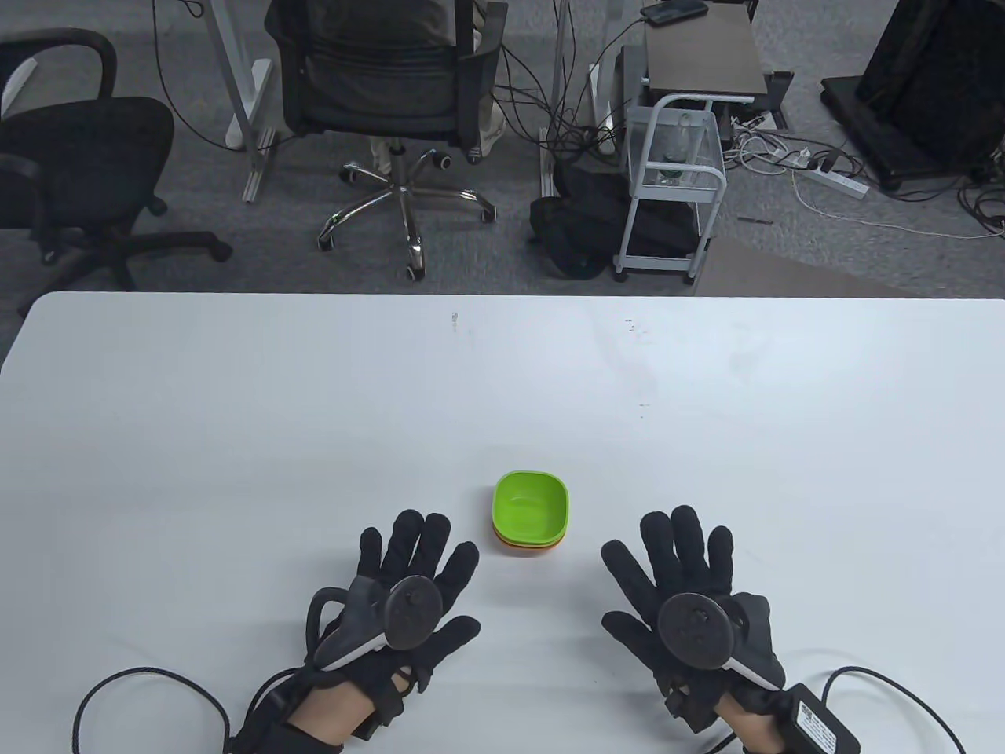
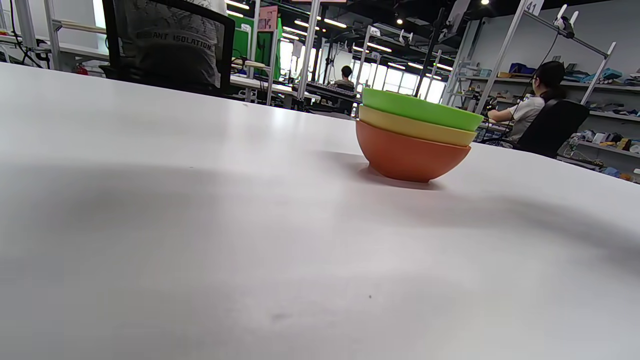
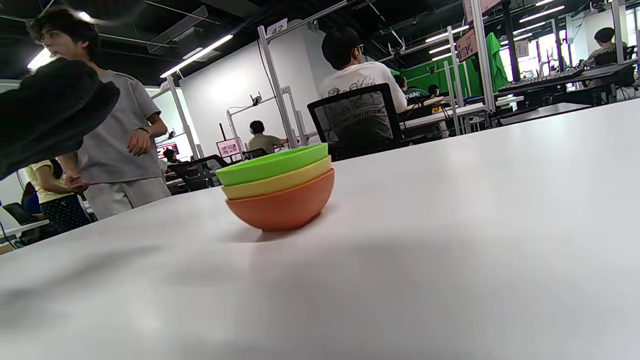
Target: Nest small dish into small dish
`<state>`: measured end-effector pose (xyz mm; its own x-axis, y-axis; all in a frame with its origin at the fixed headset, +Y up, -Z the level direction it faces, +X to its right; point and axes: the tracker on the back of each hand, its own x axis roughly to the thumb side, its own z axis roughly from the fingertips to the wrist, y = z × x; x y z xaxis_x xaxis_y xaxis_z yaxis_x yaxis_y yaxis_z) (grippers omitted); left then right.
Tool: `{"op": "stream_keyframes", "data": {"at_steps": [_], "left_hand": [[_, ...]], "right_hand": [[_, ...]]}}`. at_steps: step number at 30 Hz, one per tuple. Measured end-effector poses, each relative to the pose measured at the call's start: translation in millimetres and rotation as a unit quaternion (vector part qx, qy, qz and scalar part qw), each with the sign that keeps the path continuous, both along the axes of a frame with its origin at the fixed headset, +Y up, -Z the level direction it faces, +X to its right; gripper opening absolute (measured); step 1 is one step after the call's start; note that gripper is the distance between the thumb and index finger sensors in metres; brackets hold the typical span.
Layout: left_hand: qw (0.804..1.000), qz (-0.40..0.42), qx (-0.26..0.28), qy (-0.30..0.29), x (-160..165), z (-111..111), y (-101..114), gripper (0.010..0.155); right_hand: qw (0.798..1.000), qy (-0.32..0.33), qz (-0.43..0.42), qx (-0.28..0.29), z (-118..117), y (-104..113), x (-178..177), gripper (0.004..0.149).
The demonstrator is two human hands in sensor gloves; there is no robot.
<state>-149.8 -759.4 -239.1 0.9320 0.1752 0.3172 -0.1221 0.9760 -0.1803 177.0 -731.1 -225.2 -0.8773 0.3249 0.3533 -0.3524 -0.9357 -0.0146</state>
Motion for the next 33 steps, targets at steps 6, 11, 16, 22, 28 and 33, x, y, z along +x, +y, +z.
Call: {"op": "stream_keyframes", "data": {"at_steps": [6,11,16,22,28,33], "left_hand": [[1.000,-0.002,0.004,0.002,1,0,1,0.080],[1.000,-0.003,0.003,0.004,1,0,1,0.080],[0.999,-0.031,0.025,0.005,2,1,4,0.080],[1.000,-0.016,0.018,0.009,0,2,4,0.080],[1.000,-0.012,0.014,0.009,0,2,4,0.080],[1.000,-0.012,0.007,0.006,0,2,3,0.080]], "right_hand": [[1.000,0.001,-0.004,-0.019,-5,-5,0,0.073],[1.000,0.005,-0.009,-0.026,-5,-7,-1,0.073],[1.000,0.004,-0.012,-0.028,-7,-7,-1,0.073],[1.000,0.005,-0.011,-0.028,-7,-7,0,0.073],[0.999,0.010,-0.013,-0.036,-9,-7,0,0.073],[0.999,0.007,-0.012,-0.044,-12,-9,0,0.073]]}}
